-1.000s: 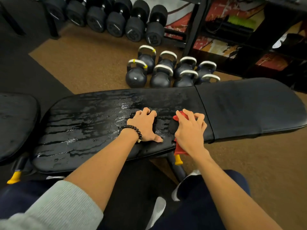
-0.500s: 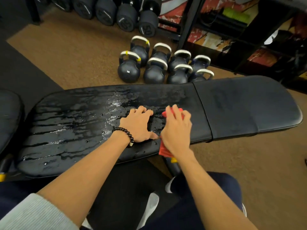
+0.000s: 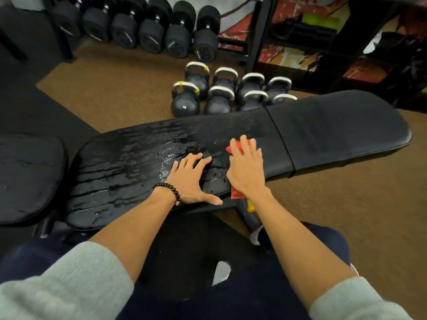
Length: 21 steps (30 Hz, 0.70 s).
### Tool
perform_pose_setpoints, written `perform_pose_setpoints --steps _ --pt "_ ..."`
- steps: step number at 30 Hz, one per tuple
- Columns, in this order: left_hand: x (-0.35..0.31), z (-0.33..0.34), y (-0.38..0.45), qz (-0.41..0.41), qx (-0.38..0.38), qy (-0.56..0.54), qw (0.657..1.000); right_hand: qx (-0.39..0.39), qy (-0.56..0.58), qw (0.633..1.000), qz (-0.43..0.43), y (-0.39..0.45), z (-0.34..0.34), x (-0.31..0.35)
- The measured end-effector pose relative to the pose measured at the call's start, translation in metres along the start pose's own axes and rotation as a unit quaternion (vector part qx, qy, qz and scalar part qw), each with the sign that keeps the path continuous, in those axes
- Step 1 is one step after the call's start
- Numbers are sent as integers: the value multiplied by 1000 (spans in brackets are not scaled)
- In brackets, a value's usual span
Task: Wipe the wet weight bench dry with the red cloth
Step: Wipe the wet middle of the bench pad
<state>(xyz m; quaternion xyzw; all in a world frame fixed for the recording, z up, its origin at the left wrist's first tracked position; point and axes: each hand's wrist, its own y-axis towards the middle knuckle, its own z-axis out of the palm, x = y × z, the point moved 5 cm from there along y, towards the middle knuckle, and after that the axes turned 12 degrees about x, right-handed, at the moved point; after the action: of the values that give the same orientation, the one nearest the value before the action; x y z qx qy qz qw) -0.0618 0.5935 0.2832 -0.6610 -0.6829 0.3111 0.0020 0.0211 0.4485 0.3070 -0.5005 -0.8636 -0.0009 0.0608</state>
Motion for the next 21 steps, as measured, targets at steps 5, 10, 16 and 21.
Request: perform_pose_setpoints --steps 5,10,16,21 --pt "4 -4 8 22 -60 51 997 34 -32 993 -110 -18 3 -15" --pt "6 3 9 30 -93 57 994 4 63 998 13 16 -10 -28" --pt "7 12 9 26 -144 59 987 11 5 997 -73 -27 16 15" --pt "8 13 11 25 -151 71 986 -1 -1 1000 -12 3 -8 -51"
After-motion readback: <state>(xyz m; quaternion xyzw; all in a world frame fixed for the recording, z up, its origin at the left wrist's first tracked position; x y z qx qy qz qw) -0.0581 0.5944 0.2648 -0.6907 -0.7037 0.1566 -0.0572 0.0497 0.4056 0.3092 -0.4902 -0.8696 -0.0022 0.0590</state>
